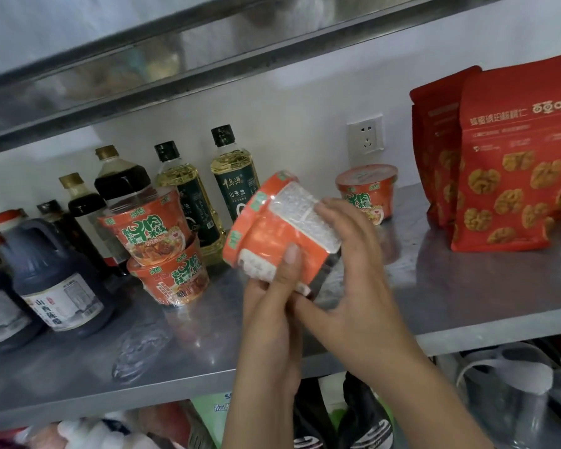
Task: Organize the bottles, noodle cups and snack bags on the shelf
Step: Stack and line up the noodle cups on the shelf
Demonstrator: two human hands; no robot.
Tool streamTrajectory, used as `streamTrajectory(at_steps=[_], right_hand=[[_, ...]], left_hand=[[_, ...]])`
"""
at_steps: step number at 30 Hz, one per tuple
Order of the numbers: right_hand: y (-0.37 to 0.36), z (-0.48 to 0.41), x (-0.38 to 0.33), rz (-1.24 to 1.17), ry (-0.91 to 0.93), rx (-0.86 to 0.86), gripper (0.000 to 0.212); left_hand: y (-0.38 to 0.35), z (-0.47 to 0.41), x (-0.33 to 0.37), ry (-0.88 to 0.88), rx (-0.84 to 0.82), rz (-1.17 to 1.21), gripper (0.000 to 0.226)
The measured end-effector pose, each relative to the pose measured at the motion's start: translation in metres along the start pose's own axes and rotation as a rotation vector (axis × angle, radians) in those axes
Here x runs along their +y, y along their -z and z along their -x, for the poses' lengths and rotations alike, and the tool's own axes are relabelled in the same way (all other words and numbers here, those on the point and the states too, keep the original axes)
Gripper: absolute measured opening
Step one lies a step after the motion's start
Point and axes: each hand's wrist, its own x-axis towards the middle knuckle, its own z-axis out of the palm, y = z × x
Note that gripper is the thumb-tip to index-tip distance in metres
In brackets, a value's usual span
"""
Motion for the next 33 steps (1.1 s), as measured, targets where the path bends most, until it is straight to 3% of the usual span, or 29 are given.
streamTrajectory(at_steps=[4, 12, 16, 25, 29, 33], right_hand=[[0.008, 0.002, -0.002, -0.236, -0.029, -0.060, 0.077], [0.008, 0.006, 0.006, -0.344, -0.119, -0.009, 0.055], [0.005, 0.006, 0.002, -0.355, -0.155, 0.050, 0.060], [-0.014, 0.015, -0.011, -0.341, -0.174, 0.132, 0.058], [-0.022, 0.021, -0.010, -0.368, -0.181, 0.135, 0.059], [-0.032, 0.013, -0.013, -0.391, -0.240, 0.139, 0.058]], left_hand=[[0.011, -0.002, 0.001, -0.050, -0.059, 0.145, 0.077], [0.026, 0.002, 0.004, -0.096, -0.059, -0.054, 0.042], [0.029, -0.009, 0.011, -0.131, -0.116, -0.119, 0.069], [0.043, -0.016, 0.027, -0.375, -0.097, -0.396, 0.104], [0.054, -0.018, 0.020, -0.390, -0.105, -0.403, 0.106], [0.059, -0.025, 0.023, -0.364, -0.057, -0.605, 0.099]])
